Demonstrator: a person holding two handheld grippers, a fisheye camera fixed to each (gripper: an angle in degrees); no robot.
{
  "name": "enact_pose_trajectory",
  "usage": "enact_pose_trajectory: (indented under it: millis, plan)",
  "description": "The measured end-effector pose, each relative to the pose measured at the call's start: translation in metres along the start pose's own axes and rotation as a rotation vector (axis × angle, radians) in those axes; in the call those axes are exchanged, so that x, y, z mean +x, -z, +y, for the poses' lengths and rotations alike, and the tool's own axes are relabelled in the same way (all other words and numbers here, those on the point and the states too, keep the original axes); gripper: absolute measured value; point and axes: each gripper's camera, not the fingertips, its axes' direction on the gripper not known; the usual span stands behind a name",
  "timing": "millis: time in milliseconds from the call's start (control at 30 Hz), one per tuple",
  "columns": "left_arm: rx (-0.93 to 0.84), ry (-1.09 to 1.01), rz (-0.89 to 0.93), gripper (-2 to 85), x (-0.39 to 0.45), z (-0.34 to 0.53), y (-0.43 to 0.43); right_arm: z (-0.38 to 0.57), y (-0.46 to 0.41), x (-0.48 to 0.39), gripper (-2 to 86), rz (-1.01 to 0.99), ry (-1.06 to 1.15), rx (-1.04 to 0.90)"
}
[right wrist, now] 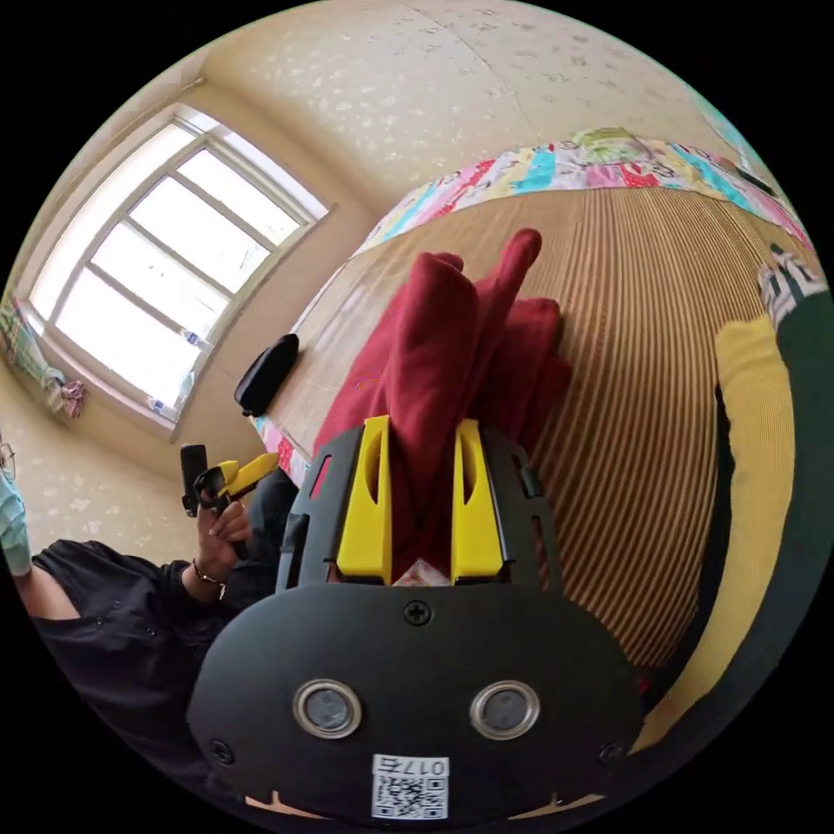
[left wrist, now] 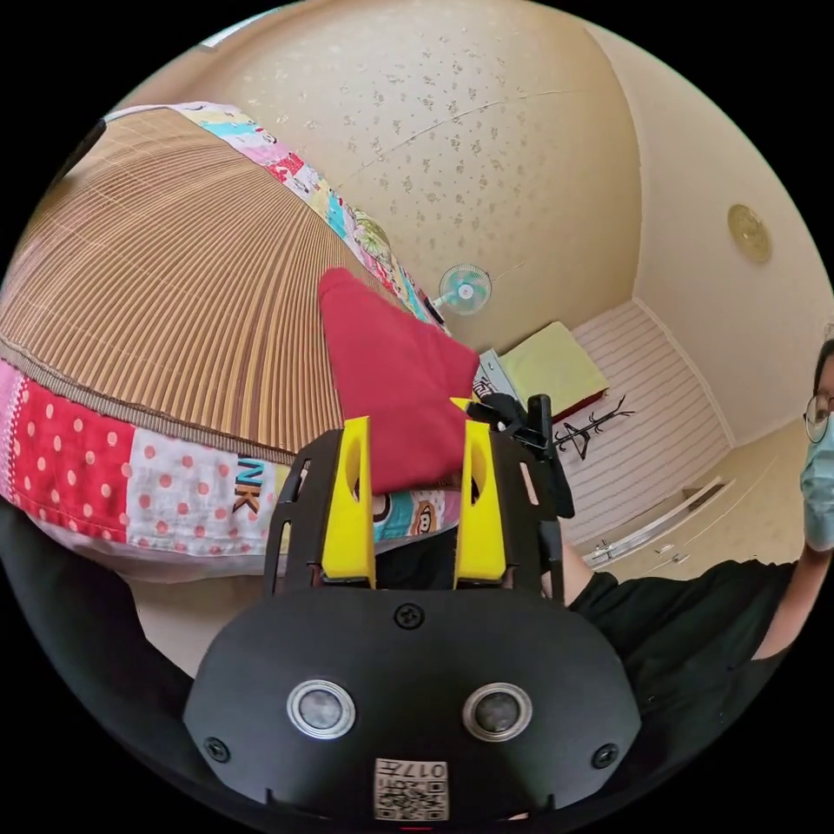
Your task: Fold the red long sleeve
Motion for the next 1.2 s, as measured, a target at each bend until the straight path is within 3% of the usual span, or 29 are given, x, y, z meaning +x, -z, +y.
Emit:
enact_pose_trajectory:
  millis: [100,267,467,567,700,900,1200]
  plan:
    - [-0.039,0.019,0.000,15.6,-0.003,-0.022,-0.021,0.031,0.009,0.039,15.8,0.114,-0.135,0.041]
    - [-0.087,0.040,-0.042,17.3,-0.011,-0.075,-0.052,0.050,0.056,0.082,20.9,-0.069,-0.263,0.253]
    - [-0.238,0.102,-0.076,20.5,-0.042,-0.119,-0.113,0.026,0.012,0.117,20.6,-0.217,-0.230,-0.011]
    - [-0.310,0.097,0.012,18.4,-0.046,-0.121,-0.142,0.031,-0.005,0.119,18.2,-0.298,-0.280,-0.016]
    - [-0.300,0.106,-0.005,16.7,-0.041,-0.122,-0.131,0.038,-0.001,0.101,15.6,-0.270,-0.304,-0.012]
    - [-0.218,0.039,-0.035,15.2,-0.012,-0.139,-0.022,0.021,-0.013,-0.004,13.4,-0.292,-0.165,-0.027]
    - [-0.033,-0.049,-0.300,15.5,0.014,-0.231,0.281,-0.083,-0.114,-0.265,13.1,-0.467,0.088,0.010]
